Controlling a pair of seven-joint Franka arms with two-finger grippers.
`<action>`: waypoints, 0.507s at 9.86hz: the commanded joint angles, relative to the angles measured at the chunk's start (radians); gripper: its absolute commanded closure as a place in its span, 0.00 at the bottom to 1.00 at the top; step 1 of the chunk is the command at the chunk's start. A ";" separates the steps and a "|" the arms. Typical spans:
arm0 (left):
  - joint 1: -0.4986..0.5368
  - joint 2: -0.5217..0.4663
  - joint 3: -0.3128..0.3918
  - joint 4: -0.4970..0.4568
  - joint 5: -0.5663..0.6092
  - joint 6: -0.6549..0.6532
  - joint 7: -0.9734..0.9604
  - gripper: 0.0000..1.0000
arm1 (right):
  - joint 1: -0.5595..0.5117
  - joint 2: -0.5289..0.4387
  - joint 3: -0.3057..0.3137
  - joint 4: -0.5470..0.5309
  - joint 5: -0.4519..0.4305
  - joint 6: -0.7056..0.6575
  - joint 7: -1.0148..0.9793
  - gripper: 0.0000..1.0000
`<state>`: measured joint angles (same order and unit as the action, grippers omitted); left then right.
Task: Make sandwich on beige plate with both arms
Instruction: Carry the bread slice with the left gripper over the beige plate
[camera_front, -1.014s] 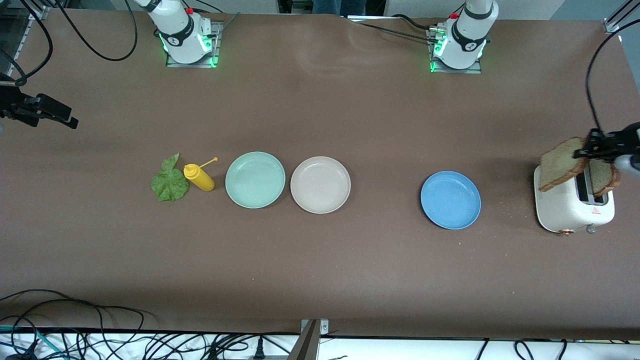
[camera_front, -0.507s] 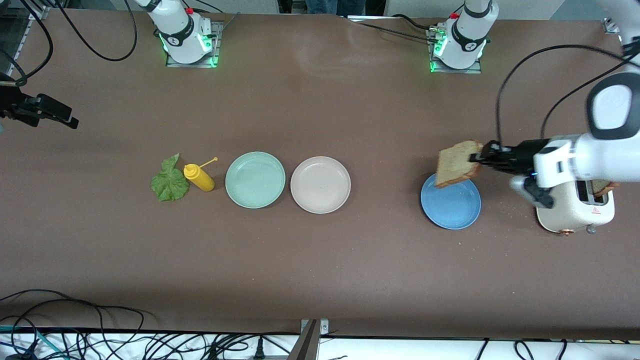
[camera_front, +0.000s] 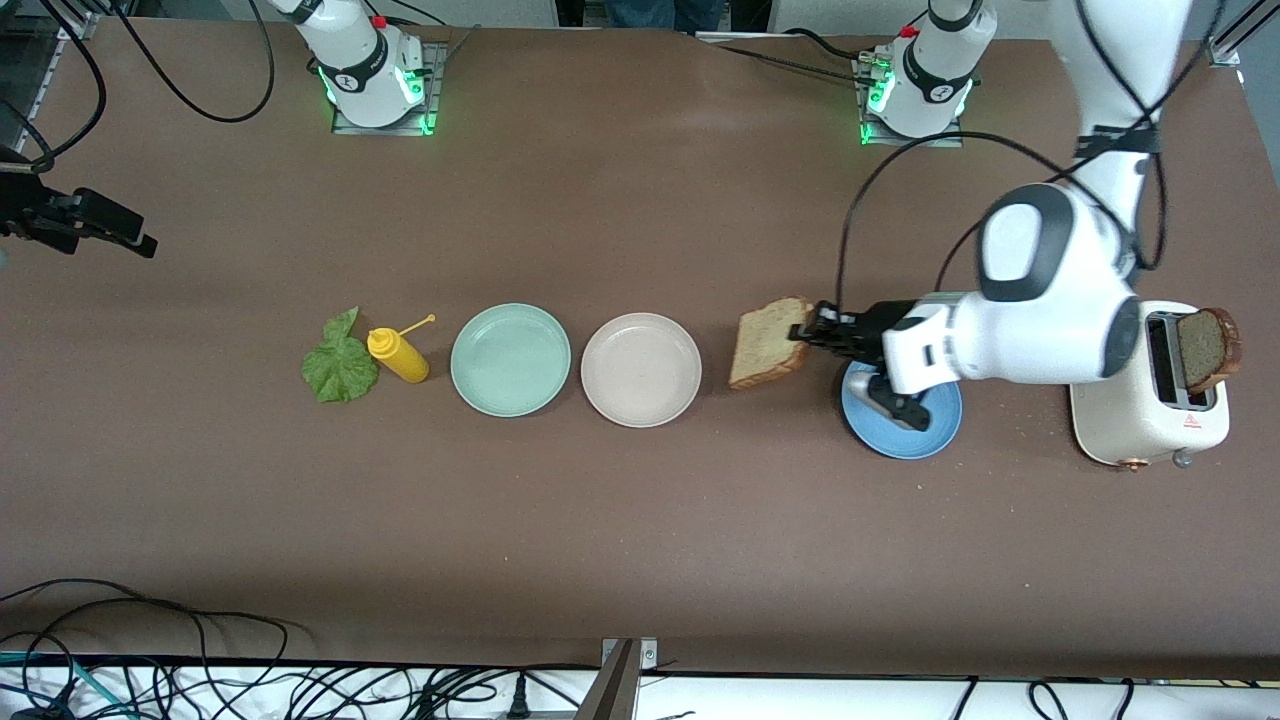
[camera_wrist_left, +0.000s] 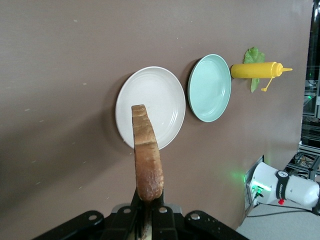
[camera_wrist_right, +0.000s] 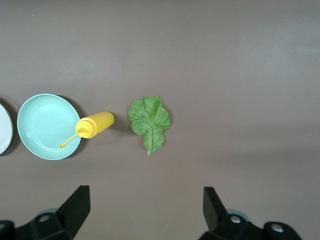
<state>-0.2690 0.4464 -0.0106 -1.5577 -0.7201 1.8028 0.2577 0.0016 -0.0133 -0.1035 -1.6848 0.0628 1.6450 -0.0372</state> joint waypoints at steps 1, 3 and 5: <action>-0.068 0.037 0.015 0.024 -0.070 0.059 -0.043 1.00 | -0.005 0.007 -0.001 0.024 0.012 -0.020 -0.003 0.00; -0.139 0.074 0.015 0.022 -0.094 0.159 -0.112 1.00 | -0.003 0.007 0.001 0.025 0.012 -0.019 -0.001 0.00; -0.196 0.109 0.015 0.022 -0.140 0.252 -0.164 1.00 | -0.003 0.007 0.001 0.025 0.012 -0.020 -0.003 0.00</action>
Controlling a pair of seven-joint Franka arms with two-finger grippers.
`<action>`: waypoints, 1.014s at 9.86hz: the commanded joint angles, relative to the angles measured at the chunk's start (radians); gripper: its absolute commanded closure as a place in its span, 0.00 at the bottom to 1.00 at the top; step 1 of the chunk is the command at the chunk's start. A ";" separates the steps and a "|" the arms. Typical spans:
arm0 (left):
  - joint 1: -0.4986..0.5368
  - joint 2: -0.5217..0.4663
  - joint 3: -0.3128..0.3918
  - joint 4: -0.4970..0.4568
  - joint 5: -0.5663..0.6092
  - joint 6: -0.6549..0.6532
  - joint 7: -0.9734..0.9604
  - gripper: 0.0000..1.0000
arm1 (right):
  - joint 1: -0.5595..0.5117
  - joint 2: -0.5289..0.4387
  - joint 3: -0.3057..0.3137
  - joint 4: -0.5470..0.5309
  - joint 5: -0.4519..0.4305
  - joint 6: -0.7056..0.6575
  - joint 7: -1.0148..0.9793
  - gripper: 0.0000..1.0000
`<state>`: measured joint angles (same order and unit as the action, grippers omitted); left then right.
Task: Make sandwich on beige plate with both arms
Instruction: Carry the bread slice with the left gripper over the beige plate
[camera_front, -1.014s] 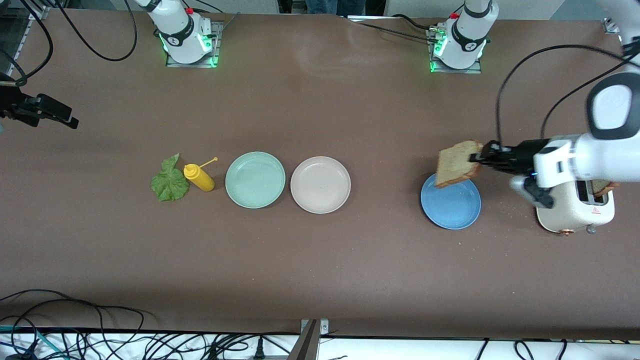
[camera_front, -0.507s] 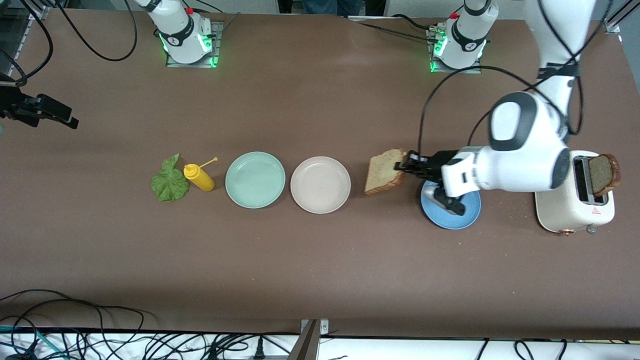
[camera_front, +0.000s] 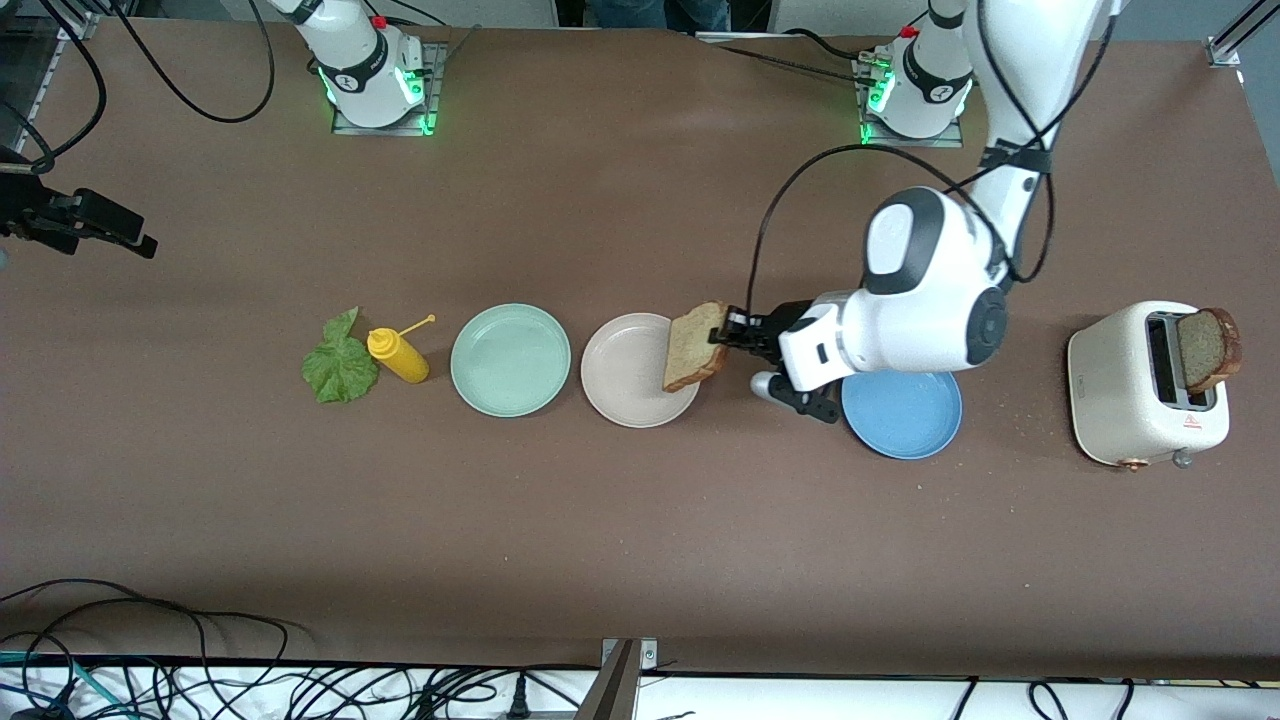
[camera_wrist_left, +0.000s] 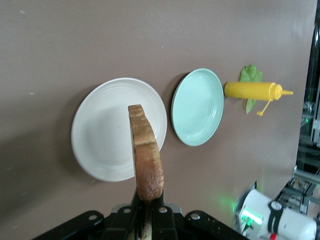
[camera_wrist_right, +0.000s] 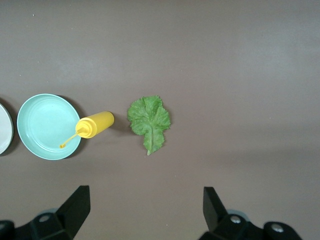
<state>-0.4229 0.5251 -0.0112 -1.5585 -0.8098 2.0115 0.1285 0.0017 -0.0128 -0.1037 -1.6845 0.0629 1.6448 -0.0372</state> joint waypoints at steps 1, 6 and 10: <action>-0.059 0.042 0.016 0.025 -0.052 0.077 -0.053 1.00 | -0.003 0.007 0.001 0.025 0.012 -0.020 -0.003 0.00; -0.152 0.111 0.016 0.032 -0.075 0.240 -0.150 1.00 | -0.003 0.007 0.001 0.023 0.012 -0.020 -0.003 0.00; -0.168 0.145 0.016 0.035 -0.074 0.277 -0.182 1.00 | -0.003 0.007 0.001 0.023 0.012 -0.020 -0.003 0.00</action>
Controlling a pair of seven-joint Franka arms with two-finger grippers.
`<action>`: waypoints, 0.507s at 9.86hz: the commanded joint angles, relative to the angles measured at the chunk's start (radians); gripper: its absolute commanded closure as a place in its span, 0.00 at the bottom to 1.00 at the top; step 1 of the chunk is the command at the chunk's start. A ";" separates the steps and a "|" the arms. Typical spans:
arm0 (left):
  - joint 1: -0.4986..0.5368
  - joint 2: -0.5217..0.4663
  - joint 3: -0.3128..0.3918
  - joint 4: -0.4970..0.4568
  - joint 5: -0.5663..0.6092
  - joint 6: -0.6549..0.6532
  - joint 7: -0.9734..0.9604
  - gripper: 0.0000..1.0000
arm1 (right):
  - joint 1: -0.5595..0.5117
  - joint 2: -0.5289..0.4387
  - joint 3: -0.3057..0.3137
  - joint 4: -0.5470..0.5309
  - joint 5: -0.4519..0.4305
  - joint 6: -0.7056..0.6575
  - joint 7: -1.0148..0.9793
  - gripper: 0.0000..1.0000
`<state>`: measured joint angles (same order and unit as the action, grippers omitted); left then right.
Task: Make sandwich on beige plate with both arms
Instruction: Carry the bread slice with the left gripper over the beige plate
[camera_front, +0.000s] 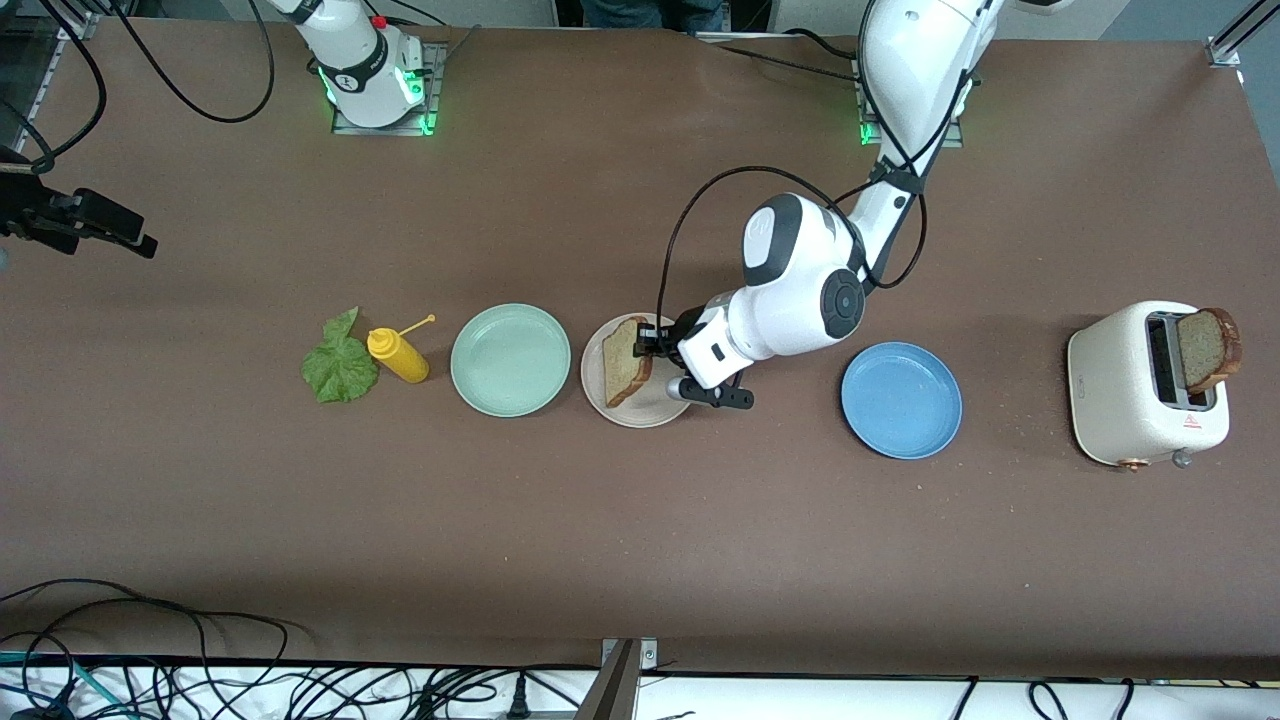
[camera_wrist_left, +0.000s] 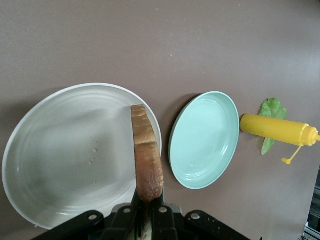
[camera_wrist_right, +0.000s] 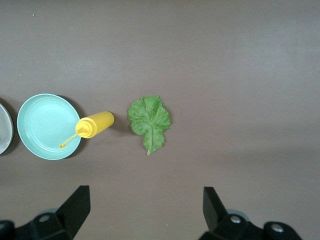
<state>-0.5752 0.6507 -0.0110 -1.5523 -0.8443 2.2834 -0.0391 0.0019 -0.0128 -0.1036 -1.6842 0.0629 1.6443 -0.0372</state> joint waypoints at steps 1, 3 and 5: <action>-0.021 0.020 0.016 0.029 -0.039 0.005 -0.016 1.00 | -0.003 0.007 0.002 0.023 0.012 -0.020 -0.003 0.00; -0.023 0.023 0.016 0.029 -0.039 0.007 -0.027 1.00 | -0.003 0.007 0.001 0.023 0.012 -0.020 -0.003 0.00; -0.031 0.023 0.016 0.031 -0.039 0.007 -0.038 1.00 | -0.003 0.005 0.001 0.023 0.012 -0.021 -0.003 0.00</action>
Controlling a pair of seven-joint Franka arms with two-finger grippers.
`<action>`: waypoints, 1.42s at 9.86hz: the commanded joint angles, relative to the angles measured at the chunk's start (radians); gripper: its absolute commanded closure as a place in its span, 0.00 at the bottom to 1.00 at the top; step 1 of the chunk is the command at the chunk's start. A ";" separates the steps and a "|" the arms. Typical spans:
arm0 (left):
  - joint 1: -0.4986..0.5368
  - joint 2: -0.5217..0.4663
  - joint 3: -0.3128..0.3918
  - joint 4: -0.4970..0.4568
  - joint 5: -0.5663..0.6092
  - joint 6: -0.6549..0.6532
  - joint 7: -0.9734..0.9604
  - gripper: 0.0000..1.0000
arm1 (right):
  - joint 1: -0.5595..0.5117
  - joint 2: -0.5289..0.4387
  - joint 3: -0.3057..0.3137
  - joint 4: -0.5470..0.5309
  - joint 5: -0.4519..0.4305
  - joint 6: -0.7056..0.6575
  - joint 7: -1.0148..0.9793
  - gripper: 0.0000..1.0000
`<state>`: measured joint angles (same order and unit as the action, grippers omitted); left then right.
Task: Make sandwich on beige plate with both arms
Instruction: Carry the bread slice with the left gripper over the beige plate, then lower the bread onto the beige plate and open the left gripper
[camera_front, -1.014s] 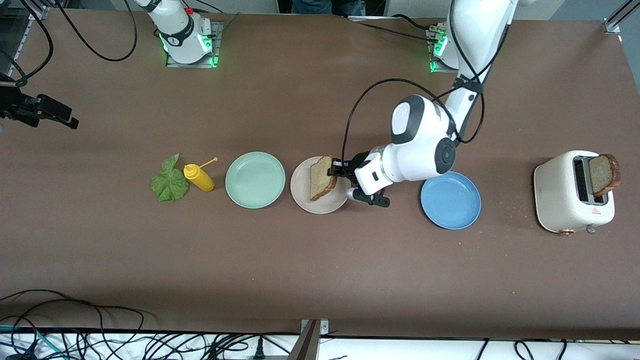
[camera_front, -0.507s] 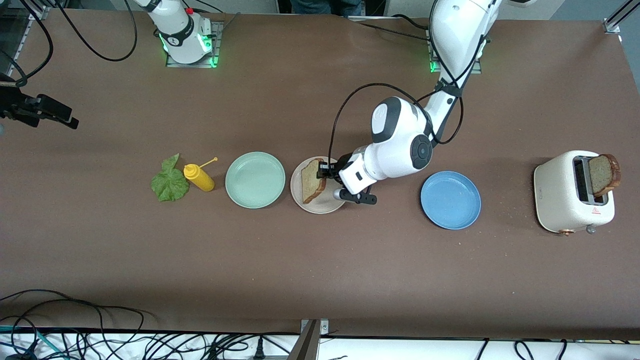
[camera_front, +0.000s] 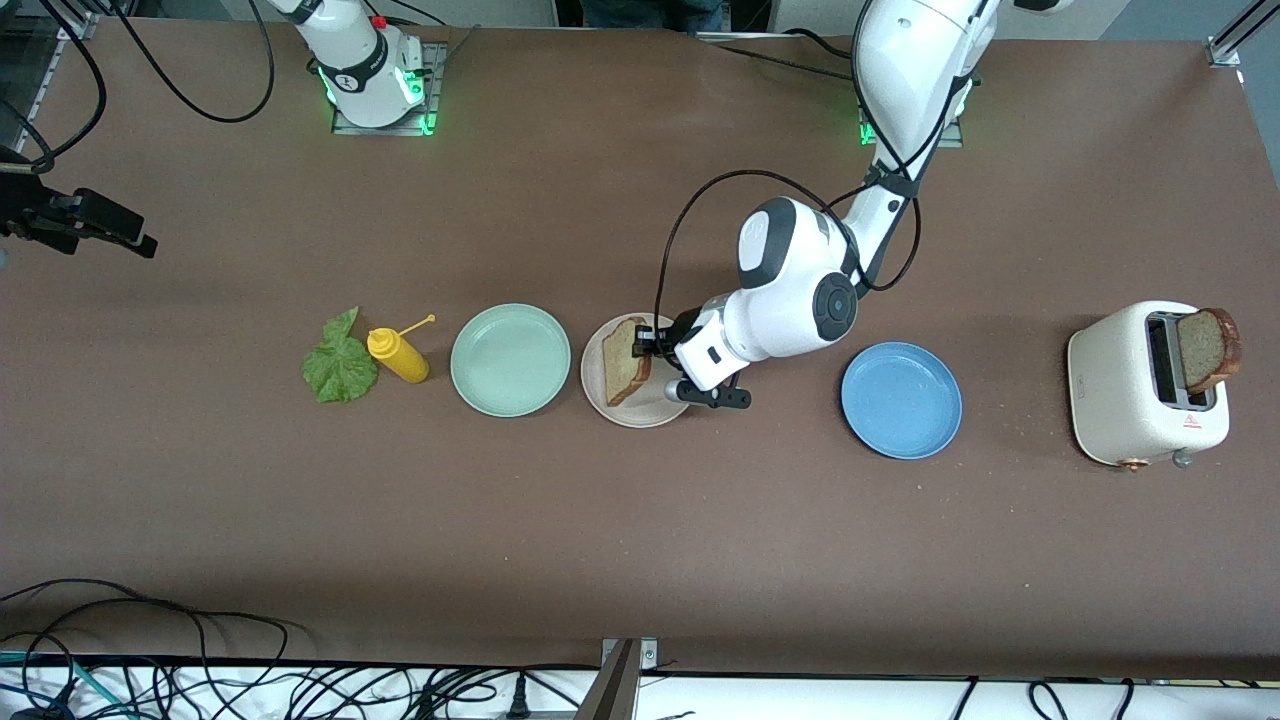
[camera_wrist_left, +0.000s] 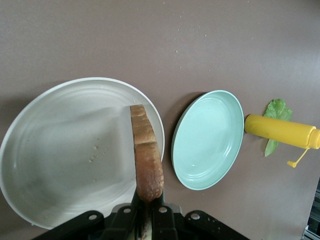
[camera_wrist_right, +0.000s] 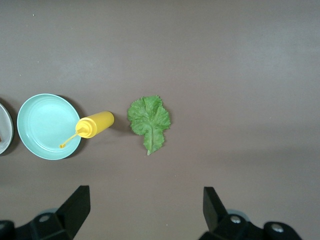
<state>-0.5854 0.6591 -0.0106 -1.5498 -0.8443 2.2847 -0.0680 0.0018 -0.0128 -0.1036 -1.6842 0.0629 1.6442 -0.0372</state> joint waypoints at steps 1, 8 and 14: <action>-0.022 0.017 0.015 0.039 -0.041 0.004 -0.010 1.00 | -0.003 0.005 0.001 0.023 0.012 -0.021 -0.003 0.00; -0.030 0.066 0.020 0.056 -0.027 0.005 -0.023 1.00 | -0.003 0.005 0.001 0.023 0.012 -0.030 -0.003 0.00; -0.022 0.070 0.043 0.054 0.042 0.005 -0.021 0.00 | -0.003 0.005 0.001 0.024 0.012 -0.032 -0.001 0.00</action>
<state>-0.6004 0.7171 0.0194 -1.5206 -0.8357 2.2868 -0.0905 0.0016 -0.0128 -0.1040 -1.6840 0.0629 1.6342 -0.0372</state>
